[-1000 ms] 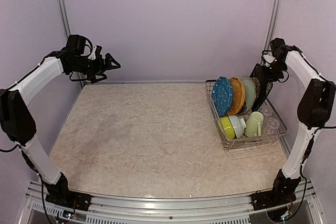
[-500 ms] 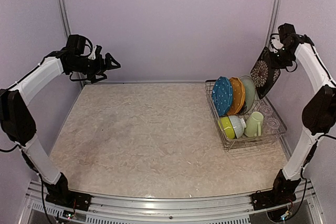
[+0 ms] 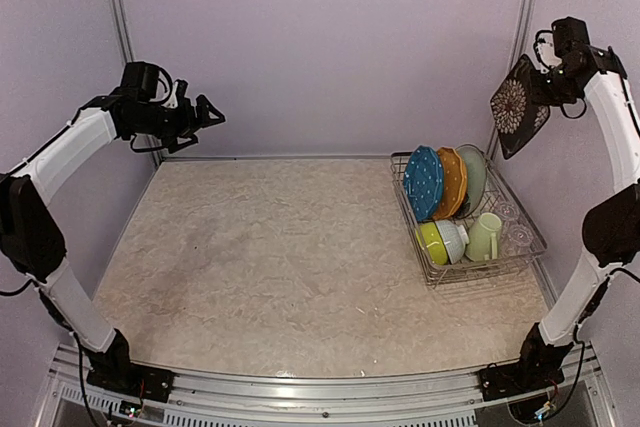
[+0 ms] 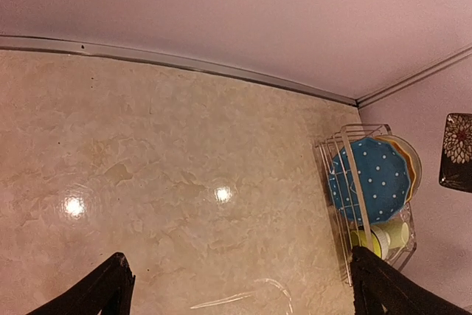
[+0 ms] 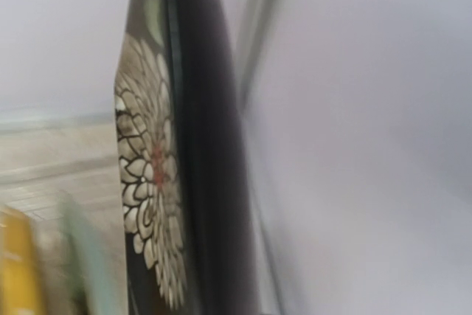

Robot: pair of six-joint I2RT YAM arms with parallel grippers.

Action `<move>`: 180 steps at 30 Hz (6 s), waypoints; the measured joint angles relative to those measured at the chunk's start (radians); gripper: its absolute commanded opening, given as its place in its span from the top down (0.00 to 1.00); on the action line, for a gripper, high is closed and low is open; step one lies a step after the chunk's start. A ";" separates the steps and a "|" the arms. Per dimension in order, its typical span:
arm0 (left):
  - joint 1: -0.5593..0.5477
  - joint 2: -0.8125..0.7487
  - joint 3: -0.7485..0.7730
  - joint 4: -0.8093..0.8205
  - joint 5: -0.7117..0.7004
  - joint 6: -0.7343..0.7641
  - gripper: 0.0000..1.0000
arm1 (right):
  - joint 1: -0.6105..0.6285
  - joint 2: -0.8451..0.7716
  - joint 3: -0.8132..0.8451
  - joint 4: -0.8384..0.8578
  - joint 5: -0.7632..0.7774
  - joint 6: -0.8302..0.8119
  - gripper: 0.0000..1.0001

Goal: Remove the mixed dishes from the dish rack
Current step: Pass from the right arm to the left, then place the plate at the center of the board.

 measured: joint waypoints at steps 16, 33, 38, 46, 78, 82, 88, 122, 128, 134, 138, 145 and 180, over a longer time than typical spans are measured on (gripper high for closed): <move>-0.035 -0.096 -0.043 0.076 0.032 0.102 0.01 | 0.178 0.006 0.071 0.035 -0.460 0.124 1.00; -0.304 -0.094 0.011 -0.031 0.220 0.396 0.01 | 0.544 0.093 -0.047 -0.011 -0.631 -0.007 1.00; -0.351 -0.051 0.030 -0.073 0.261 0.454 0.04 | 0.623 0.130 -0.048 -0.010 -0.656 -0.027 1.00; -0.356 -0.007 0.031 -0.110 0.335 0.485 0.22 | 0.689 0.167 -0.048 0.018 -0.718 -0.031 1.00; -0.350 0.077 0.031 -0.179 0.373 0.498 1.00 | 0.685 0.184 -0.169 0.101 -0.906 0.021 0.88; -0.342 0.079 0.022 -0.175 0.398 0.425 1.00 | 0.685 0.184 -0.180 0.133 -0.890 0.040 0.43; -0.282 0.088 -0.032 -0.108 0.478 0.241 1.00 | 0.685 0.184 -0.193 0.249 -0.840 0.072 0.05; -0.037 0.500 -0.019 0.072 0.312 -0.137 1.00 | 0.535 -0.147 -0.499 0.497 -0.539 0.225 0.01; -0.042 0.555 0.016 0.079 0.314 -0.129 1.00 | 0.535 -0.183 -0.523 0.503 -0.526 0.232 0.01; -0.060 0.565 -0.018 0.092 0.315 -0.129 1.00 | 0.535 -0.191 -0.547 0.505 -0.520 0.242 0.01; -0.084 0.565 -0.050 0.138 0.323 -0.130 1.00 | 0.535 -0.191 -0.561 0.507 -0.520 0.246 0.01; -0.164 0.516 -0.171 0.251 0.317 -0.160 1.00 | 0.535 -0.198 -0.576 0.512 -0.521 0.247 0.01; -0.242 0.272 -0.282 0.206 0.081 -0.220 0.02 | 0.471 -0.258 -0.628 0.497 -0.398 0.189 0.01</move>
